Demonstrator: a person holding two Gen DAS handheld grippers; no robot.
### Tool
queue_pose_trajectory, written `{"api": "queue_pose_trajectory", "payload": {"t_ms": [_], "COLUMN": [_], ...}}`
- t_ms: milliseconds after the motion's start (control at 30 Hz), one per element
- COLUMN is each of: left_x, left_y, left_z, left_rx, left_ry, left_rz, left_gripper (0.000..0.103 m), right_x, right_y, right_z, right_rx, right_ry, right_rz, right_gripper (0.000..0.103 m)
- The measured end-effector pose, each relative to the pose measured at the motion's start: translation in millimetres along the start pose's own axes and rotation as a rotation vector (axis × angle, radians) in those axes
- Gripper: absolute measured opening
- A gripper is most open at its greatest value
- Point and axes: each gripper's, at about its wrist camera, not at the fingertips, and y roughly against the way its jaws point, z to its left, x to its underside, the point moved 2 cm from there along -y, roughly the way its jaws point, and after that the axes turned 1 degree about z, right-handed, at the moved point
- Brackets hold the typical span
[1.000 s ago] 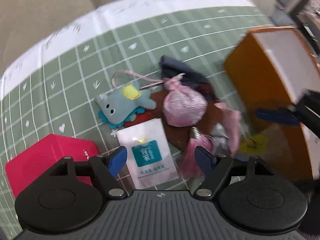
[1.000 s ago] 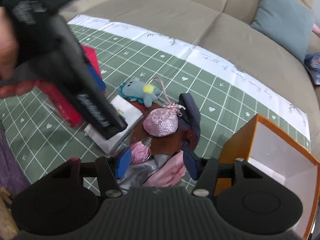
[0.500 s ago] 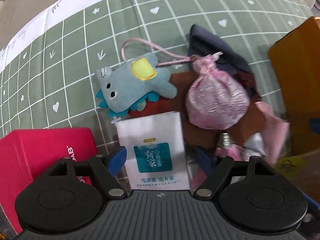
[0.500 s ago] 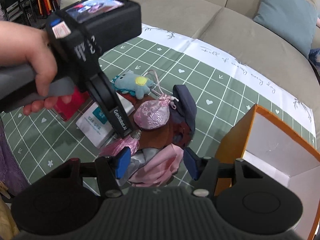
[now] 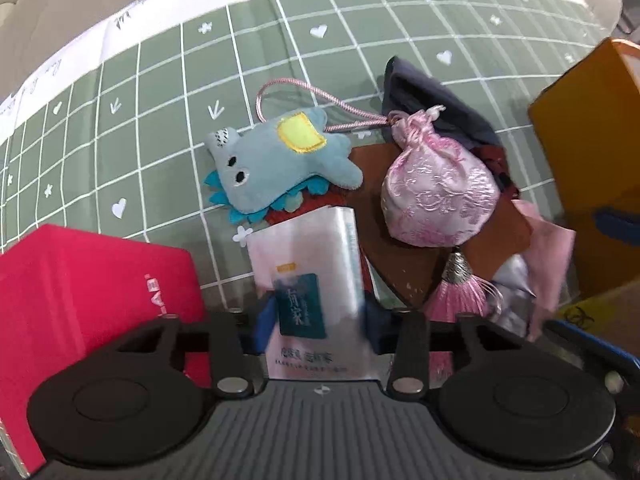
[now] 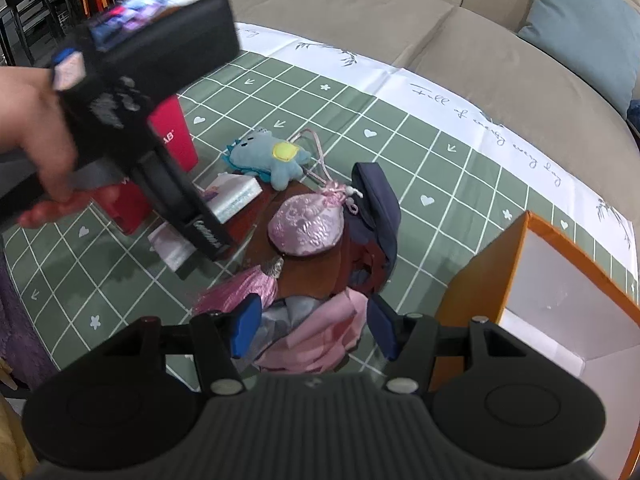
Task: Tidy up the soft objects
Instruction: 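Grasp the pink drawstring pouch with the right tool while the left tool grasps the white tissue pack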
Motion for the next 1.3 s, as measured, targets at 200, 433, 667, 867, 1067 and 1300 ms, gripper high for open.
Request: {"api": "queue_pose_trajectory", "payload": {"t_ms": [200, 433, 667, 867, 1067, 1300], "left_x": [8.8, 12.5, 4.7, 5.1, 7.7, 15.9], "left_y": [27.8, 57.1, 68.1, 62.7, 61.8, 78.7], "left_z": [12.1, 24.7, 33.6, 34.7, 35.0, 30.7], "left_rx": [0.028, 0.039, 0.068, 0.097, 0.119, 0.134], "left_ry": [-0.025, -0.034, -0.027, -0.021, -0.011, -0.015], "left_rz": [-0.057, -0.132, -0.167, -0.170, -0.176, -0.208], "left_gripper": [0.017, 0.011, 0.011, 0.011, 0.011, 0.011], "right_x": [-14.1, -33.3, -50.9, -53.2, -50.0, -53.6], "right_y": [-6.5, -29.5, -64.3, -81.7, -77.2, -48.9], "right_z": [4.0, 11.3, 12.1, 13.5, 15.6, 31.6], "right_rx": [-0.012, -0.005, 0.018, 0.043, 0.060, 0.076], "right_ry": [-0.001, 0.006, 0.009, 0.015, 0.014, 0.057], "right_rz": [-0.006, 0.013, 0.056, 0.095, 0.075, 0.029], "right_gripper": [0.058, 0.059, 0.071, 0.057, 0.051, 0.049]}}
